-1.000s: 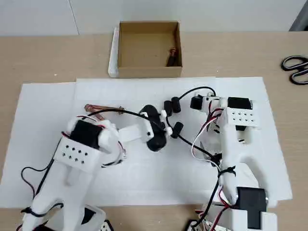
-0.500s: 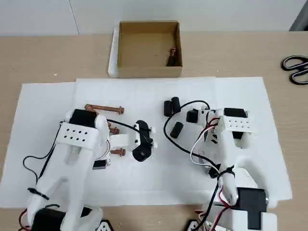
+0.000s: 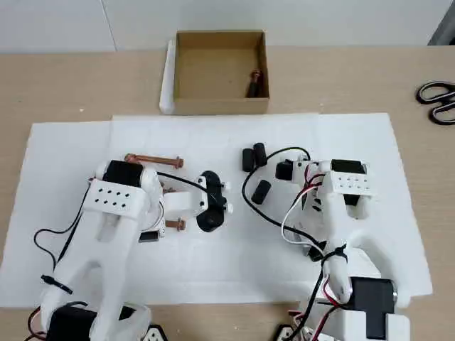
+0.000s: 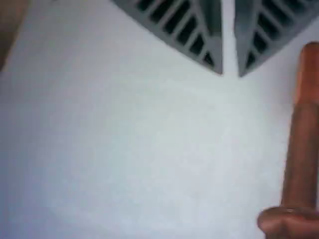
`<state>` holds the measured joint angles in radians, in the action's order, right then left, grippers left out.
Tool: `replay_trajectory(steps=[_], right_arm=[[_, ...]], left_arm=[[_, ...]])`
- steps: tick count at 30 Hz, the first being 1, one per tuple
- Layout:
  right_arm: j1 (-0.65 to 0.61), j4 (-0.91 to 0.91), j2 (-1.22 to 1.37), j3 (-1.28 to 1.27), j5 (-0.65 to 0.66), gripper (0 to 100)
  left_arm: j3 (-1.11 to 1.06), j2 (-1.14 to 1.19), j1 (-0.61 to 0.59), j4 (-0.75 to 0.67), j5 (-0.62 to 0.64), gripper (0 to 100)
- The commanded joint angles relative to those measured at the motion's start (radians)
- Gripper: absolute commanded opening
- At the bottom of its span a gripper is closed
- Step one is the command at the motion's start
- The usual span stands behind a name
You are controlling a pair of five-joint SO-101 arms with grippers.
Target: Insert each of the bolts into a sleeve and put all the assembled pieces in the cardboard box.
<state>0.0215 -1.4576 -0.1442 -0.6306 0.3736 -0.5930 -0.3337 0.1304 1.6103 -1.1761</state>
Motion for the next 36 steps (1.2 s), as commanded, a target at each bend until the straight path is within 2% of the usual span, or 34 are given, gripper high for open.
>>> replay_trajectory(steps=[1, 36], right_arm=[[0.007, 0.005, -0.044, 0.003, 0.002, 0.7], [0.007, 0.005, -0.044, 0.002, 0.002, 0.7]], left_arm=[[-0.001, 0.002, 0.0, -0.035, -0.005, 0], [-0.041, 0.316, 0.003, -0.328, -0.002, 0]])
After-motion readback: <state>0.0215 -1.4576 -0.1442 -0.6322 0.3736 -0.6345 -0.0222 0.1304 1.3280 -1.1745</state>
